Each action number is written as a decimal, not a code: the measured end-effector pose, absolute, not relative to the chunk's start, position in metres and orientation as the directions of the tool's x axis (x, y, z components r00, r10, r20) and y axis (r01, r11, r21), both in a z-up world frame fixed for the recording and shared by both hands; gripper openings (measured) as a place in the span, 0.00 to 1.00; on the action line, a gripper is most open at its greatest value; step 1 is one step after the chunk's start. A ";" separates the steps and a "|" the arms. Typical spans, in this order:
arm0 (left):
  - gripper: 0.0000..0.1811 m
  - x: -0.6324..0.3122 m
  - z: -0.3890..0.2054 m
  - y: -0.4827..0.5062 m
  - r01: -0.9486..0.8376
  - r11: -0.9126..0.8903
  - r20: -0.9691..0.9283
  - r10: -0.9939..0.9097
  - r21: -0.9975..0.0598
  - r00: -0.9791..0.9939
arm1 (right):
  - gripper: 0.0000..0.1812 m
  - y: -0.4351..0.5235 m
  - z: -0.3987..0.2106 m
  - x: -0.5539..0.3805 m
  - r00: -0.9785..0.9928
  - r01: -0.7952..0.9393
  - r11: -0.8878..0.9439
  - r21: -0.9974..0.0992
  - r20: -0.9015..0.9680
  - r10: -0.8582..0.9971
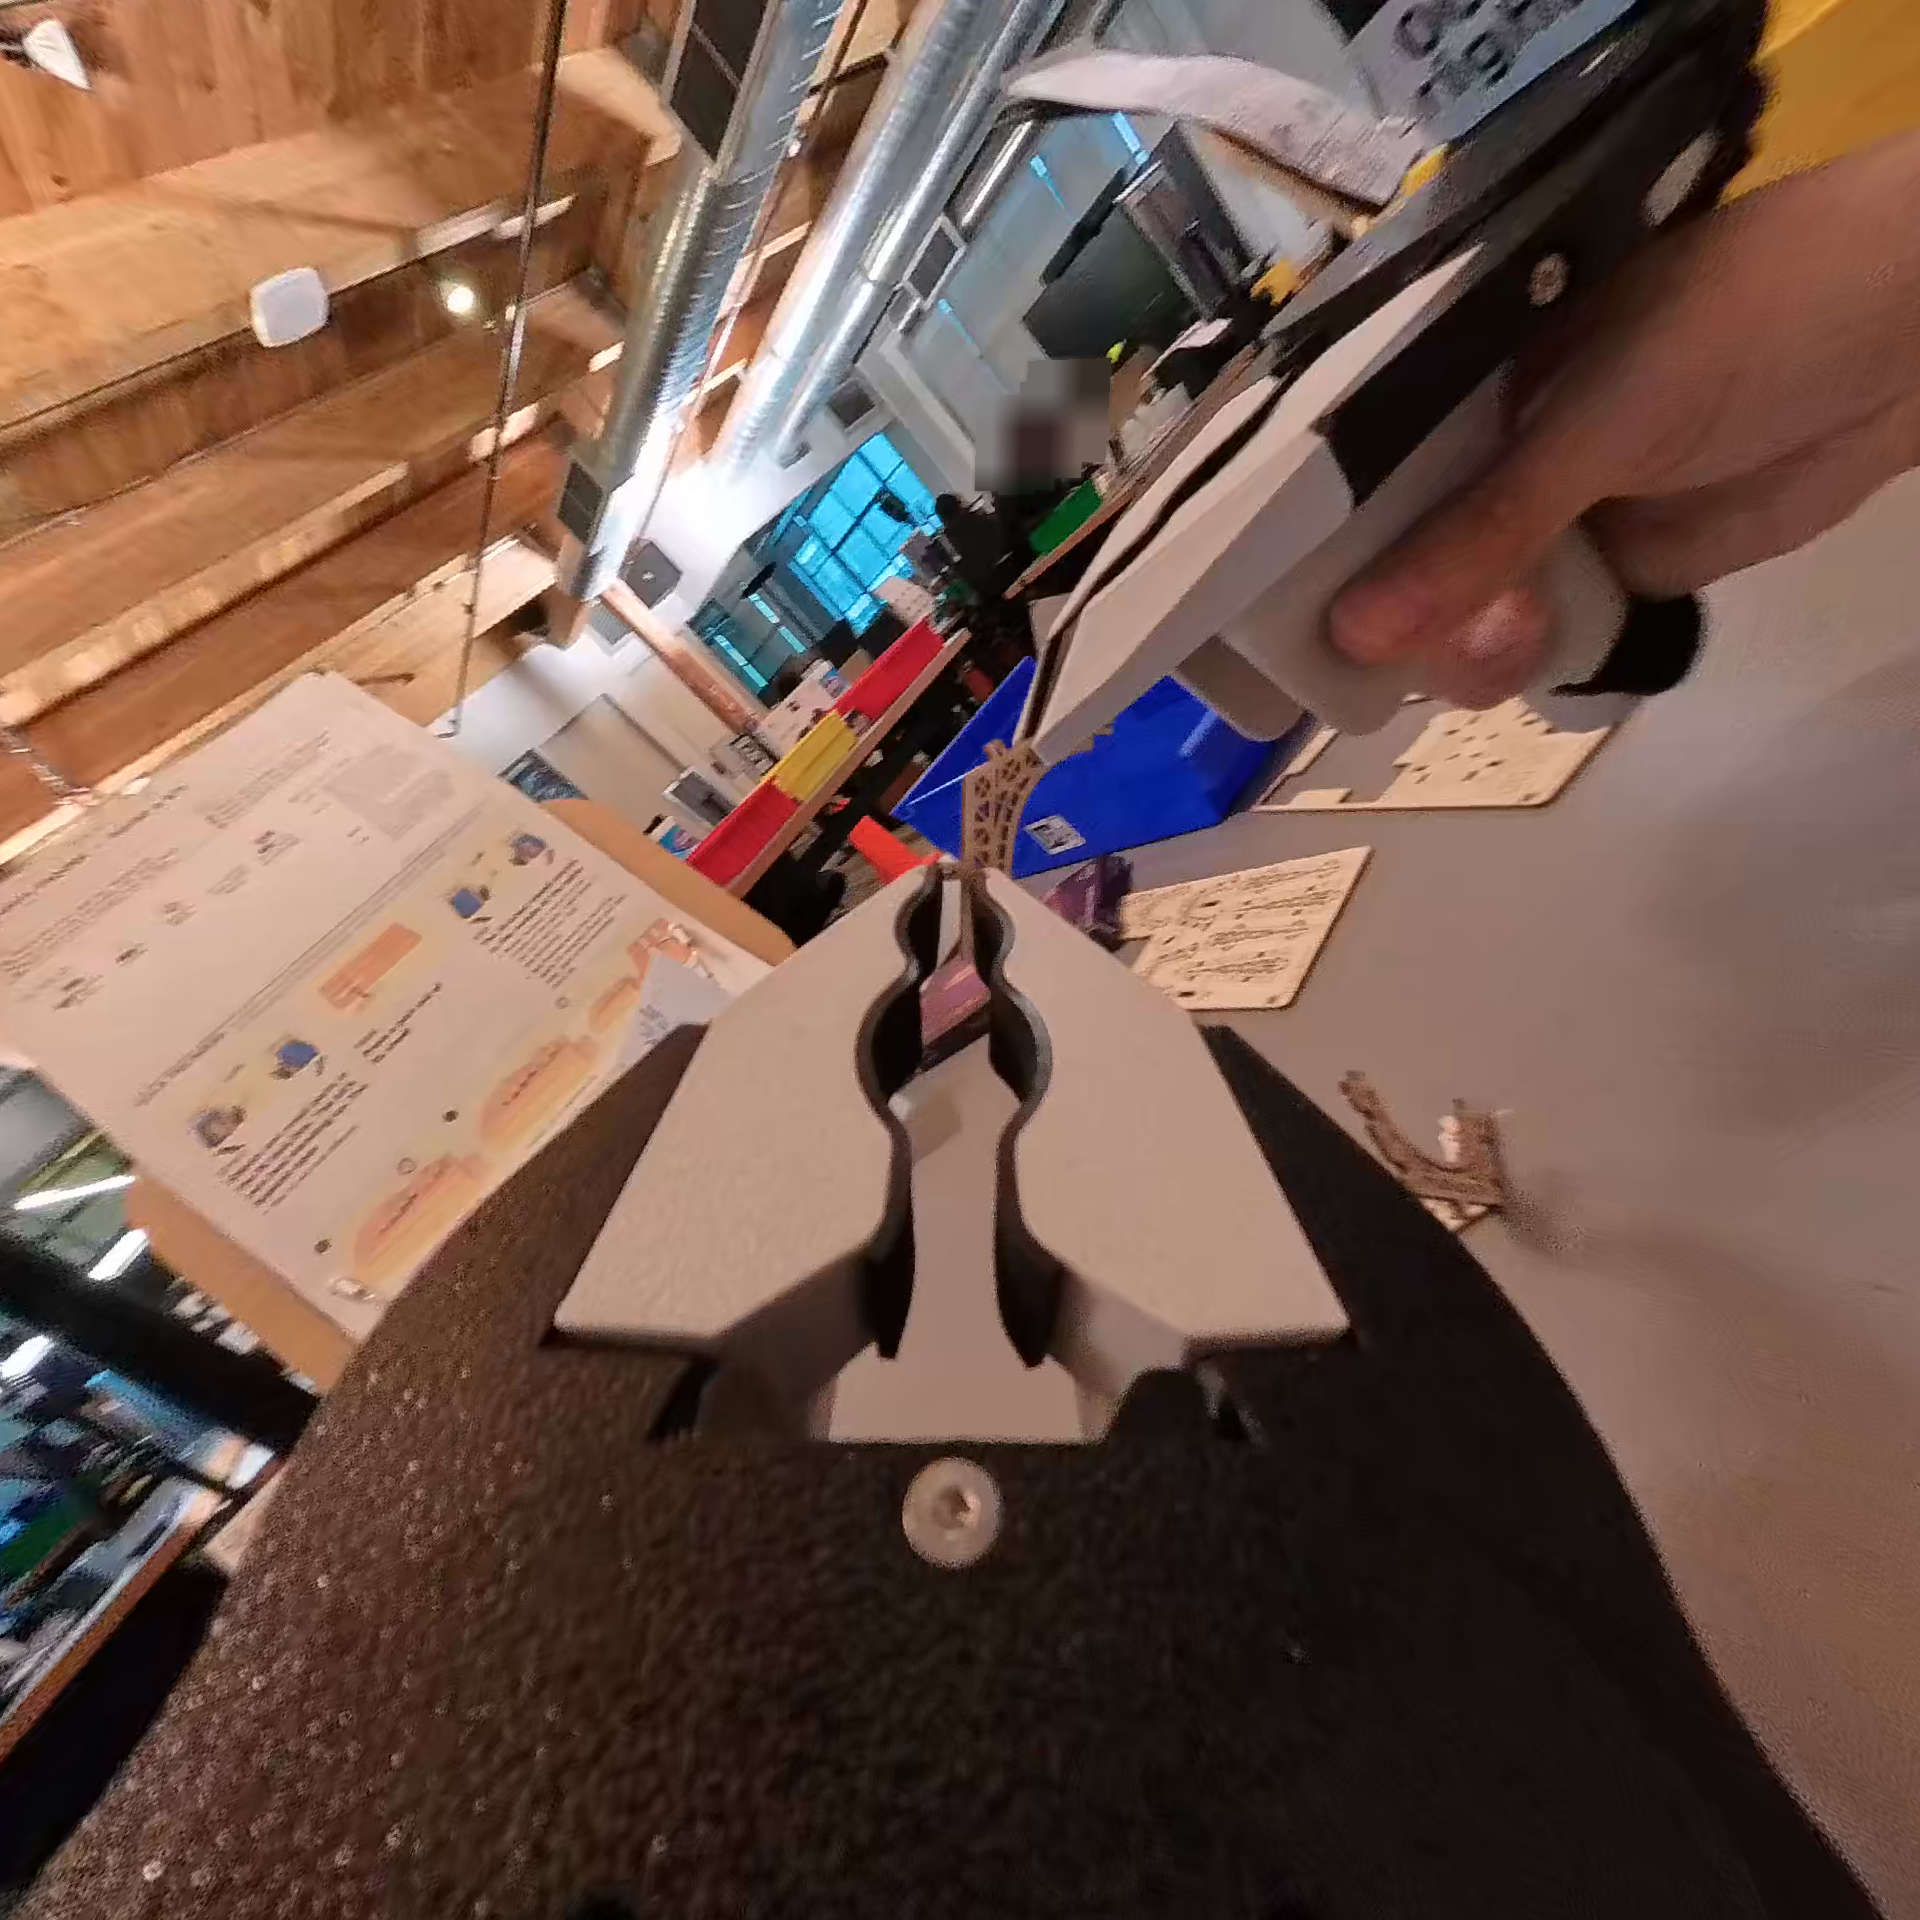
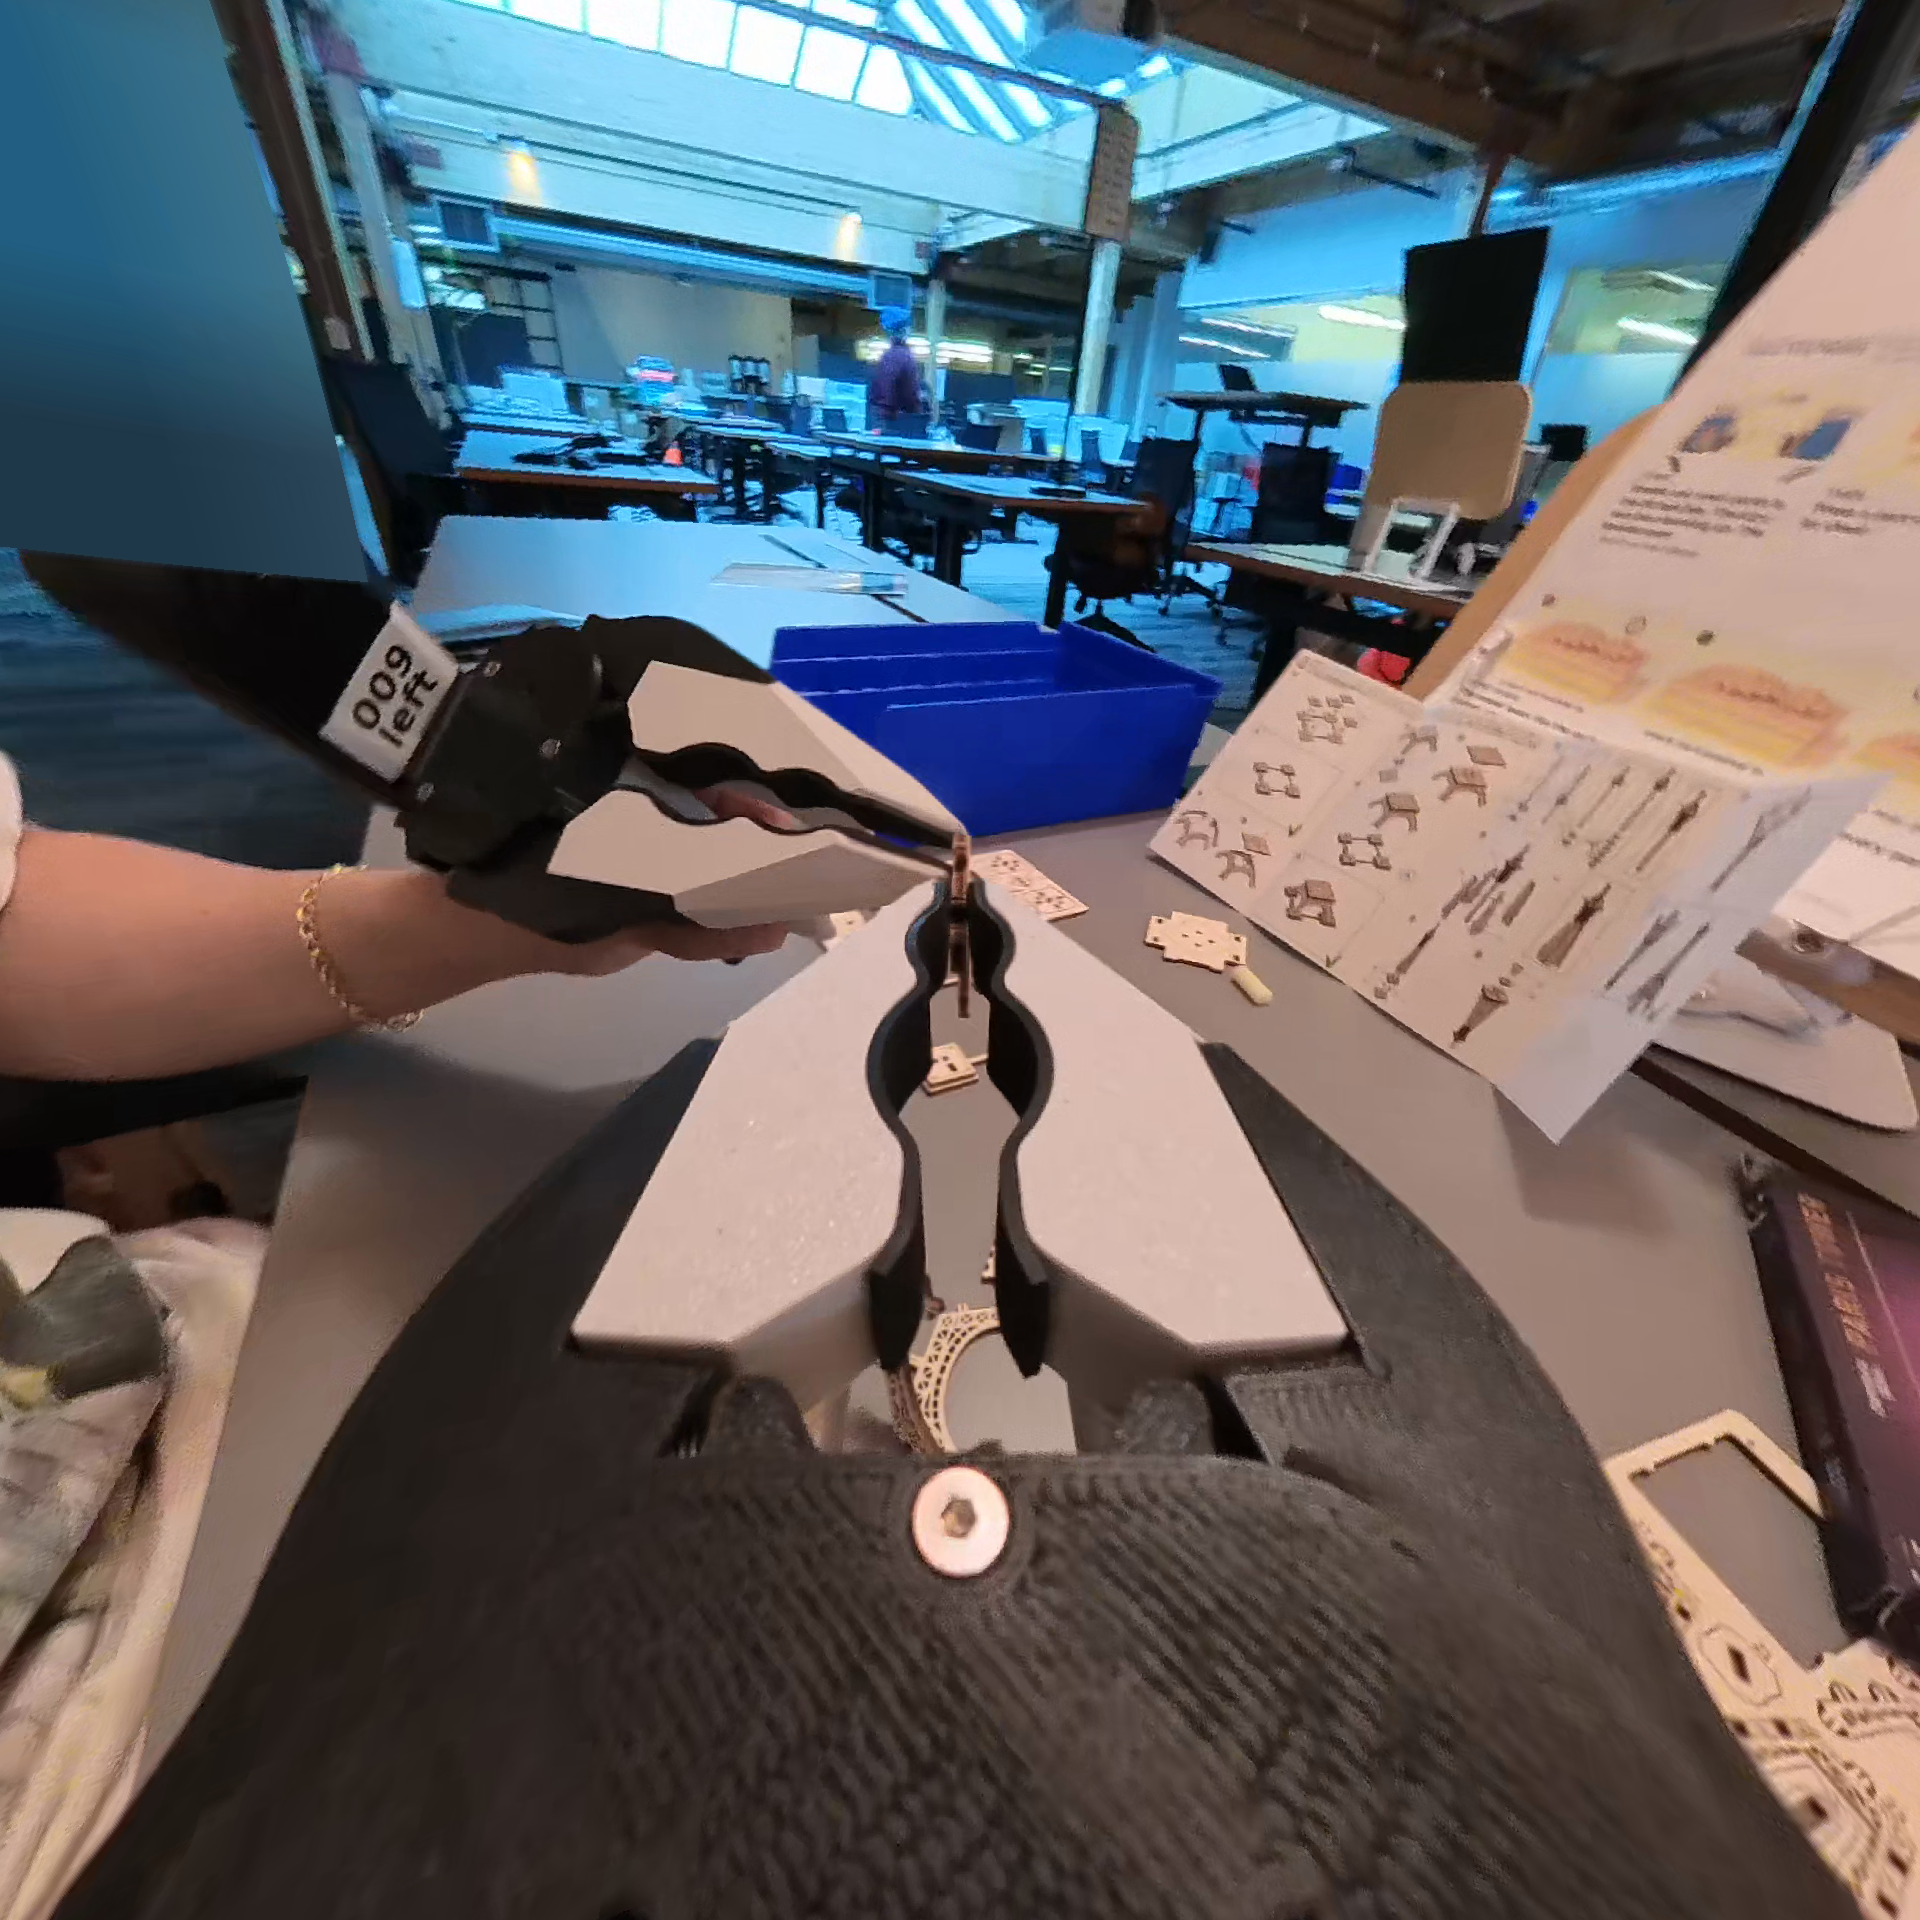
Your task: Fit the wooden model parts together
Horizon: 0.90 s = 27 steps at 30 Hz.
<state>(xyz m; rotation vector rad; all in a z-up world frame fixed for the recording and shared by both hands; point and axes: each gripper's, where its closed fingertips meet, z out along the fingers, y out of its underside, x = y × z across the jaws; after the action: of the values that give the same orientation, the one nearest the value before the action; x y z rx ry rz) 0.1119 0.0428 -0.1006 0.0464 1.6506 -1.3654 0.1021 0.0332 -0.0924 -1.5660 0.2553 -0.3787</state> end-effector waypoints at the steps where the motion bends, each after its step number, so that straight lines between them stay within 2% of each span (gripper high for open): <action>1: 0.04 0.105 -0.100 0.042 0.558 0.355 -0.658 -0.487 -0.750 -0.575 | 0.00 0.033 -0.092 0.098 0.930 0.065 -0.029 -0.997 0.071 -0.361; 4: 0.14 0.084 -0.095 0.044 0.523 0.293 -0.600 -0.397 -0.800 -0.695 | 0.00 0.024 -0.080 0.098 0.960 -0.080 0.145 -0.986 -0.115 -0.256; 6: 0.16 0.076 -0.085 0.052 0.528 0.276 -0.596 -0.366 -0.803 -0.715 | 0.00 0.019 -0.067 0.089 0.954 -0.279 0.283 -0.917 -0.299 -0.029; 8: 0.18 0.074 -0.079 0.060 0.562 0.299 -0.636 -0.333 -0.772 -0.696 | 0.00 0.012 -0.054 0.086 0.894 -0.449 0.366 -0.815 -0.408 0.186; 11: 0.20 0.083 -0.076 0.067 0.602 0.408 -0.724 -0.318 -0.687 -0.611 | 0.00 0.011 -0.051 0.092 0.812 -0.581 0.392 -0.713 -0.477 0.336; 16: 0.24 0.087 -0.065 0.050 0.708 0.478 -0.854 -0.310 -0.520 -0.417 | 0.00 0.028 -0.057 0.089 0.697 -0.701 0.308 -0.643 -0.524 0.489; 19: 0.17 0.074 -0.058 0.040 0.772 0.450 -0.892 -0.275 -0.450 -0.360 | 0.00 0.026 -0.055 0.085 0.614 -0.763 0.274 -0.586 -0.524 0.591; 24: 0.07 0.060 -0.050 0.028 0.806 0.374 -0.887 -0.249 -0.459 -0.389 | 0.00 0.020 -0.052 0.076 0.525 -0.811 0.237 -0.535 -0.488 0.698; 27: 0.08 0.055 -0.038 0.024 0.801 0.287 -0.846 -0.282 -0.525 -0.453 | 0.00 0.014 -0.046 0.071 0.547 -0.789 0.287 -0.544 -0.406 0.732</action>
<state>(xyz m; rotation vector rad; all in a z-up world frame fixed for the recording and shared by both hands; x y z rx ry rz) 0.0553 0.0240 -0.0383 0.4937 1.5626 -1.3690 0.0713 0.0137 -0.0459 -0.7773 0.0835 1.0174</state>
